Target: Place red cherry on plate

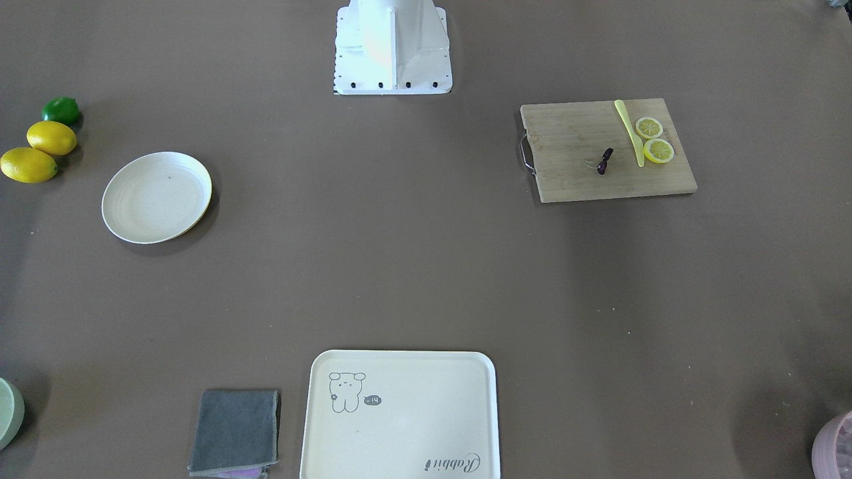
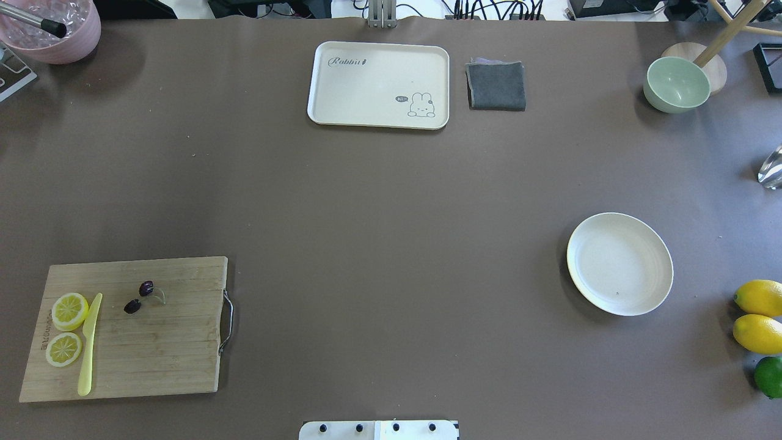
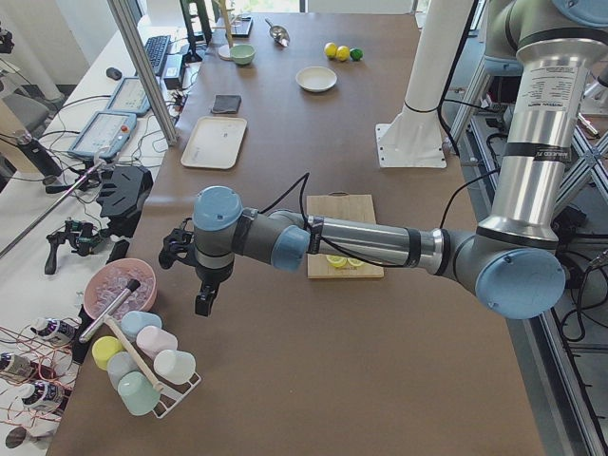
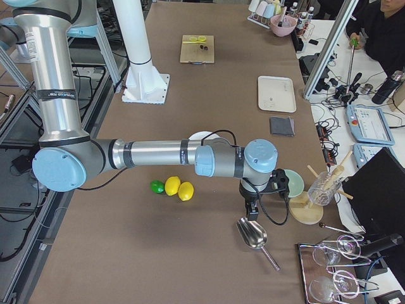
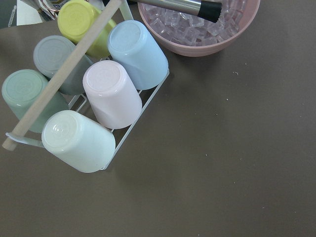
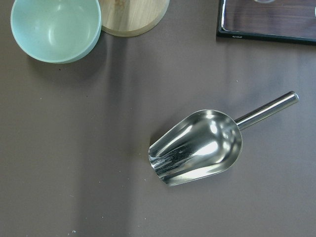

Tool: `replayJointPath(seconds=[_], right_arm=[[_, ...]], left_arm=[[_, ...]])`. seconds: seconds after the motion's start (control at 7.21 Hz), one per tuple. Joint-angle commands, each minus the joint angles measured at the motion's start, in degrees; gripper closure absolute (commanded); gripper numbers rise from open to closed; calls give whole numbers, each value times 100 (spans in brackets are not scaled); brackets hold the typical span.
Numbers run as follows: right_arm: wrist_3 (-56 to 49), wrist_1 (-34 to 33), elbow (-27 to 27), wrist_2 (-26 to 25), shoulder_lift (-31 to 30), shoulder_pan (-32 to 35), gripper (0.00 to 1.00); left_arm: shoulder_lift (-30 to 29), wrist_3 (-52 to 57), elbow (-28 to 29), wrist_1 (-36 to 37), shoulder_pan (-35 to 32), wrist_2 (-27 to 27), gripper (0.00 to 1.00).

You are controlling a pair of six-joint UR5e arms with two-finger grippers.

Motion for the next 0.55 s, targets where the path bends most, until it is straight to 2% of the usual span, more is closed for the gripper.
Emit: replayJointPath(seconds=[0.0, 0.42], right_arm=[[-9, 4, 1, 1, 1, 0, 0], [-9, 4, 1, 28, 9, 0, 0]], left_arm=[[-2, 0, 14, 1, 3, 0, 2], [-2, -9, 14, 1, 3, 0, 2]])
